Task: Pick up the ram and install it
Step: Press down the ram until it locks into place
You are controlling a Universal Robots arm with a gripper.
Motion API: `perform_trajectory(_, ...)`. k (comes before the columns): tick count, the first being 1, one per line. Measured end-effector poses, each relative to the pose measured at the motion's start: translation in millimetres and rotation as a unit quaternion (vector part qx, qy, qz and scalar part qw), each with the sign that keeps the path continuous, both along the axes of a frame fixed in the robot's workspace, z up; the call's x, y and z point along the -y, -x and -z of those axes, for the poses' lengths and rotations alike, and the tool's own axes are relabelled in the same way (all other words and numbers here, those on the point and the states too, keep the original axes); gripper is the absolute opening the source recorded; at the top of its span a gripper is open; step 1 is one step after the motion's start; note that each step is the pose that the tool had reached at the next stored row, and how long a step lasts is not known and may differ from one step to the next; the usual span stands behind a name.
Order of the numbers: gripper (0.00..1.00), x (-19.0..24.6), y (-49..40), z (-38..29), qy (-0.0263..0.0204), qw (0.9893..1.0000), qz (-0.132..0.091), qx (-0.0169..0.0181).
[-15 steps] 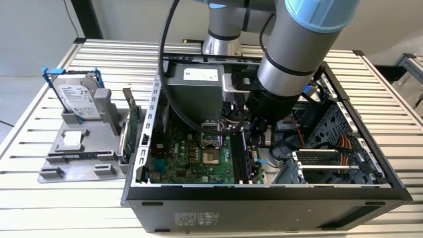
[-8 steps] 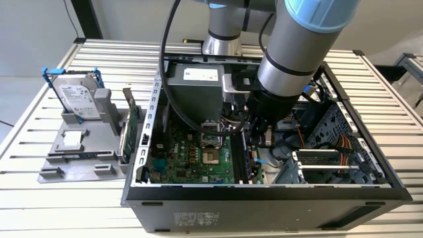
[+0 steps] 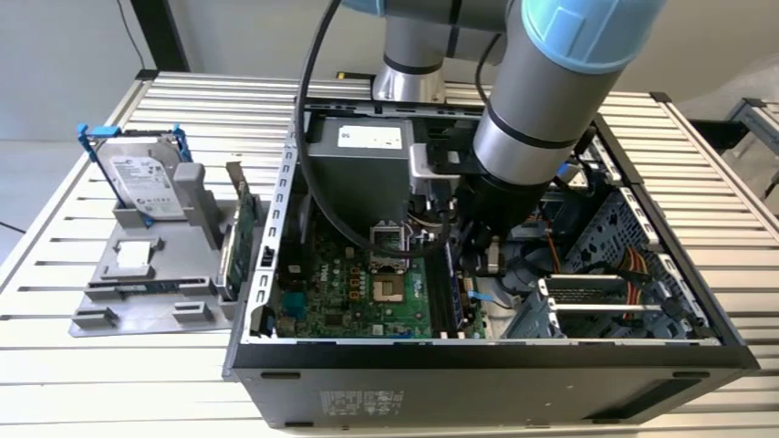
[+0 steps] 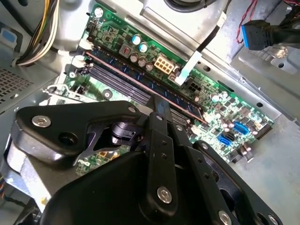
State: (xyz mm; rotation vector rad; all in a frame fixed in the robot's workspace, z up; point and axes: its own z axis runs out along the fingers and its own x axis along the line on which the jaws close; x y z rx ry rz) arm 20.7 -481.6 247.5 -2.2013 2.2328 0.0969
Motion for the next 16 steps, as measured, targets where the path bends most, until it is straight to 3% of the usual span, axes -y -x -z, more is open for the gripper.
perform_trajectory(5, 0.00, 0.0, 0.0, 5.0, 0.0001, 1.0000, 0.000, 0.0000)
perform_trajectory(16, 0.00, 0.0, 0.0, 5.6, -0.0001, 1.0000, 0.000, 0.0000)
